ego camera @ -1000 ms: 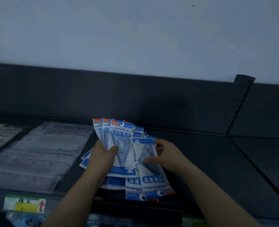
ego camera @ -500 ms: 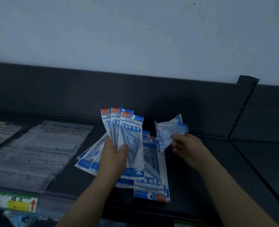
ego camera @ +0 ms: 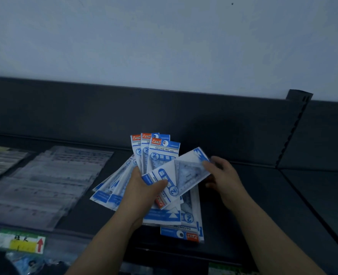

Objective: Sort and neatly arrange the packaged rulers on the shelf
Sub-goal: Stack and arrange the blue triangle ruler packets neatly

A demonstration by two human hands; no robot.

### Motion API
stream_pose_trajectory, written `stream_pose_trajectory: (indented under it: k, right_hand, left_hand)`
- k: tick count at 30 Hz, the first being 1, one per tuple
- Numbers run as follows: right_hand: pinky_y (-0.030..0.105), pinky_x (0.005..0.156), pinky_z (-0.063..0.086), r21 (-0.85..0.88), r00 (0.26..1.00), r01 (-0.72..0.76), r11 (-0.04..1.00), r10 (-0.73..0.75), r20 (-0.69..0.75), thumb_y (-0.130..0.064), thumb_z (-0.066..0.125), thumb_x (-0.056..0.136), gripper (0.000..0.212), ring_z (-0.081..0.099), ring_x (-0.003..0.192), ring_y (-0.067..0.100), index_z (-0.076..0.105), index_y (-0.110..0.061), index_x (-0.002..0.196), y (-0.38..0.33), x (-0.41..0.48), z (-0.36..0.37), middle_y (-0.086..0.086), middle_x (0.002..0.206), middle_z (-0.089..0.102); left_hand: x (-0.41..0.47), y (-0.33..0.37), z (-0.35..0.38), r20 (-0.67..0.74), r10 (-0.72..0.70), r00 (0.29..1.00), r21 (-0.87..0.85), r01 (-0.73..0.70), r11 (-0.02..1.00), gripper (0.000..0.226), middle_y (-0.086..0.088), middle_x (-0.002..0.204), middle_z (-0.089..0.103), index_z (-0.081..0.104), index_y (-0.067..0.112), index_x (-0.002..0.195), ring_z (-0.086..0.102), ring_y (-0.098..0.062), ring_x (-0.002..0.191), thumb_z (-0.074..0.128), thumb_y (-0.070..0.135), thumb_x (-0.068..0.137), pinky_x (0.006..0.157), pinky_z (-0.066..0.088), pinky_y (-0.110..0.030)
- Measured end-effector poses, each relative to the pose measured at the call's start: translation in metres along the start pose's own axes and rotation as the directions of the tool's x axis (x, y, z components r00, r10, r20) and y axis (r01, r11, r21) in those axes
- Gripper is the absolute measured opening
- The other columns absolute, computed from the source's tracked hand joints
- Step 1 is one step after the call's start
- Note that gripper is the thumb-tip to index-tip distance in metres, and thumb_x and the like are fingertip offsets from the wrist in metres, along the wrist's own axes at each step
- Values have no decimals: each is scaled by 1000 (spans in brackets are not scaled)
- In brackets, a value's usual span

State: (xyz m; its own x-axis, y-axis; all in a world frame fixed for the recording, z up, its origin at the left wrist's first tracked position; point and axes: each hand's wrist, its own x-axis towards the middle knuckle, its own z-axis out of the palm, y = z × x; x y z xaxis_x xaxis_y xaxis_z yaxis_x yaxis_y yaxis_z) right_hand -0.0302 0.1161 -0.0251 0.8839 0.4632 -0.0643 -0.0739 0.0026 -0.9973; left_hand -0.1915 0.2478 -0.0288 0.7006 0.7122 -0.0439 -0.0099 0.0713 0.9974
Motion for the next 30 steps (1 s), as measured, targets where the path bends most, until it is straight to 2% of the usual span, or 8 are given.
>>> stream_pose_trajectory:
  k: [3,6,10,16,21,26,28,30]
  right_hand:
    - [25,56,44,-92,999,14,996,-11,42,-15,69,84,15,55,66,12,69,-13,99,0,2,-8,4,83,68]
    - [21,45,42,2,995,-84,996,84,47,-7,68,83,6,49,54,12,64,-7,79,-1,3,-9,6,64,57]
    - [23,52,56,243,984,-175,954,166,57,2,59,88,6,66,63,17,59,0,93,-9,-1,-4,14,74,68]
    - [38,73,59,-72,980,-21,997,35,195,-1,72,78,34,71,86,24,60,-13,109,0,-20,17,9,98,72]
    - [19,62,54,-240,936,209,948,-123,330,-13,69,85,11,71,78,8,69,-22,91,-2,-35,18,-4,86,75]
    - [29,72,59,-338,888,230,913,-54,457,-18,73,82,9,72,81,13,72,-21,91,-7,-43,19,-2,89,76]
    - [23,70,56,-359,900,207,910,-33,435,-29,71,84,11,71,79,7,71,-22,92,-10,-45,18,-4,89,75]
    - [20,66,52,-463,961,187,867,-63,270,-42,64,86,23,67,74,2,70,-21,92,-9,-42,12,-5,89,72]
  left_hand:
    - [3,3,-6,-9,2,1000,-47,-2,999,35,-7,102,72,53,14,114,72,-18,80,70,5,85,56,58,-27]
    - [7,6,-8,-72,5,997,-120,-14,993,43,-7,108,70,52,15,121,71,-23,89,73,14,84,65,60,-35]
    - [8,6,-1,-73,4,997,-210,-19,977,62,-5,112,69,48,18,126,69,-25,96,81,24,74,81,58,-48]
    - [7,1,28,-68,18,998,-222,-33,974,42,-8,105,68,46,18,116,70,-22,87,71,8,84,67,59,-39]
    - [7,2,33,-105,47,993,-204,-68,977,38,-3,102,67,45,23,114,70,-22,88,66,6,88,65,60,-42]
    - [6,2,26,-86,53,995,-197,-69,978,46,-5,99,68,45,19,116,72,-16,73,71,2,82,52,56,-31]
    - [6,5,16,-92,54,994,-173,-69,982,48,-4,97,68,45,20,116,71,-13,70,72,1,82,49,55,-29]
    - [10,8,-2,-122,51,991,-147,-69,987,47,-2,96,67,44,17,117,70,-13,70,70,0,82,46,54,-26]
